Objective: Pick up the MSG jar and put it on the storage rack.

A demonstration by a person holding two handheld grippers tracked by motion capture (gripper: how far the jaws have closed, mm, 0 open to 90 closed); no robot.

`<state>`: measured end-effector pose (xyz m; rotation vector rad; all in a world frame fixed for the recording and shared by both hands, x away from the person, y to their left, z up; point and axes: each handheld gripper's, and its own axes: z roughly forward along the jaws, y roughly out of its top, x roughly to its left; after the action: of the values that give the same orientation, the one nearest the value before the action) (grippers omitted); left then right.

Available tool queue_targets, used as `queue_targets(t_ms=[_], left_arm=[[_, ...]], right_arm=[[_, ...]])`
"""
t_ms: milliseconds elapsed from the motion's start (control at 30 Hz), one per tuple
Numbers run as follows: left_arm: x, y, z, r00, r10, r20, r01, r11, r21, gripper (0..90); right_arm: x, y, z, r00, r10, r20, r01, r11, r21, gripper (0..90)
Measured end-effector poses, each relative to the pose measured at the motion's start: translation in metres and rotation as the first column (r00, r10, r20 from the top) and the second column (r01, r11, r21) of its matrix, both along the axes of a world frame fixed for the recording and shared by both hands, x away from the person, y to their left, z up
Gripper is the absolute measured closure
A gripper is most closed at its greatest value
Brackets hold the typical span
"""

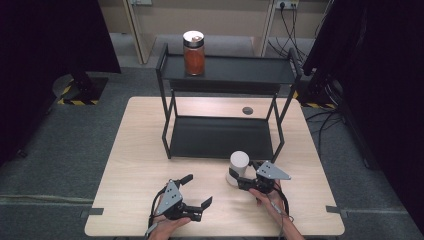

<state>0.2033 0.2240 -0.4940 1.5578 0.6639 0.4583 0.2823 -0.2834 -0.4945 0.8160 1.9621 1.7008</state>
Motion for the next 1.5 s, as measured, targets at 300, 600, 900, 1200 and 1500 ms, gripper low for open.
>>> queue_targets(t_ms=[300,600,900,1200,1500], left_arm=[[0.001,0.0,0.0,1.0,0.0,-0.002,0.0,1.0,-0.001,1.7],[0.002,0.001,-0.001,1.0,-0.003,-0.008,0.003,1.0,0.0,1.7],[0.002,0.0,-0.001,1.0,-0.003,-0.008,0.003,1.0,0.005,1.7],[0.002,0.001,-0.001,1.0,-0.002,-0.008,0.002,1.0,0.002,1.7],[0.002,0.001,-0.001,1.0,-0.002,-0.008,0.002,1.0,0.002,1.7]], right_arm=[[-0.002,0.0,0.004,0.9999,0.003,0.012,-0.002,1.0,-0.022,34.8],[-0.005,-0.004,0.012,0.9997,0.005,0.026,-0.005,1.0,-0.008,35.2],[-0.008,-0.008,0.028,0.9987,0.017,0.049,-0.017,1.0,0.002,35.4],[-0.009,-0.011,0.052,0.9979,0.021,0.061,-0.02,1.0,-0.013,35.5],[-0.009,-0.011,0.068,0.9976,0.033,0.061,-0.033,0.999,-0.011,35.5]])
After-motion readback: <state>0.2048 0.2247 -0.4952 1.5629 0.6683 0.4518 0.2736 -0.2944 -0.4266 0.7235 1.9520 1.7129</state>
